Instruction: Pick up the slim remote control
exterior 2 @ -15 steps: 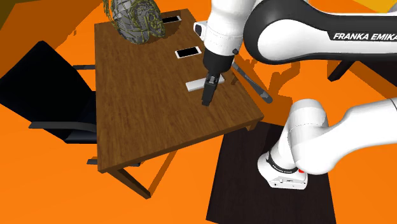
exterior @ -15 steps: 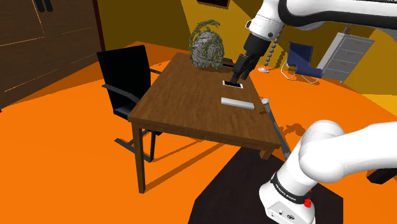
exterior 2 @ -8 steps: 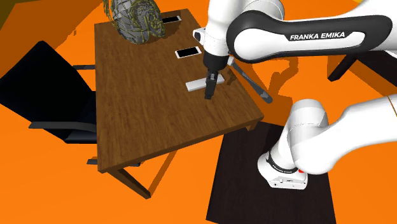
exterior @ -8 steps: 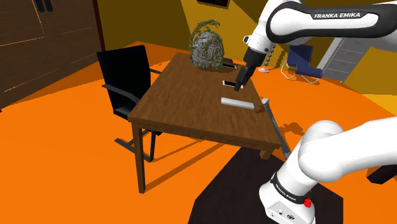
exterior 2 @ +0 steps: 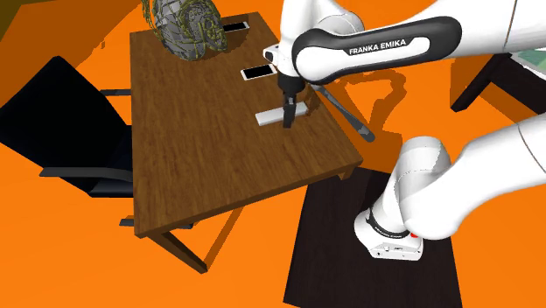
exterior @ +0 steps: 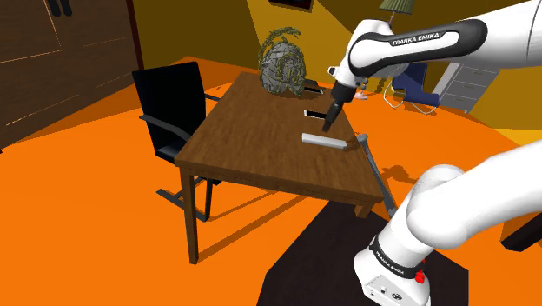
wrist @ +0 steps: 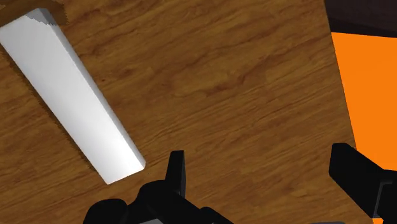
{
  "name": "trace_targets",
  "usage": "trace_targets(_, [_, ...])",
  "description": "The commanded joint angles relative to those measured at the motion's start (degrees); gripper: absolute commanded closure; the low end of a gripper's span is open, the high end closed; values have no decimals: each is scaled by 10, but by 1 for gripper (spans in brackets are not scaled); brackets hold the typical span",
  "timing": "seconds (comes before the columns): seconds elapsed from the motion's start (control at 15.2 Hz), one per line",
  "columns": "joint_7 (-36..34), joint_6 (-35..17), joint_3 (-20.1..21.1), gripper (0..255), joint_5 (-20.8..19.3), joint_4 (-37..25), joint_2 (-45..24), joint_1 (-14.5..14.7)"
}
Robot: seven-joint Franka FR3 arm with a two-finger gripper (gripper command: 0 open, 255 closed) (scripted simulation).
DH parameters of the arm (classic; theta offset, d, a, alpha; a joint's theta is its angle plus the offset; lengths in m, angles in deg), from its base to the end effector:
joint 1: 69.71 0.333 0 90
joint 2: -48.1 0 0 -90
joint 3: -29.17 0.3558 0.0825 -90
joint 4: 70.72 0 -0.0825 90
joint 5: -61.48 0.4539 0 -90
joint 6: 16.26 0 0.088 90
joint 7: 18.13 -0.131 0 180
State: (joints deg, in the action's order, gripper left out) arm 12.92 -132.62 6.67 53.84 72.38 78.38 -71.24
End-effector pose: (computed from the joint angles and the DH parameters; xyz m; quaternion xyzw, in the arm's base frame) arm 0.4010 -0.1892 0.4382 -0.9928 -0.1128 -0.0312 0.0258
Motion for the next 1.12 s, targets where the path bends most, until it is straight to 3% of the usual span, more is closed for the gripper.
trace_targets(0.0, [42,-23,-28,0,-6,-10,-36,0])
trace_targets(0.33, [145,-77,-90,0,7,-50,-141,12])
trace_targets(0.66, [265,-120,-141,0,64,-109,-265,23])
trace_targets(0.86, [336,-135,-153,0,112,-151,-339,15])
trace_targets(1.06, [348,-157,-149,0,127,-143,-357,11])
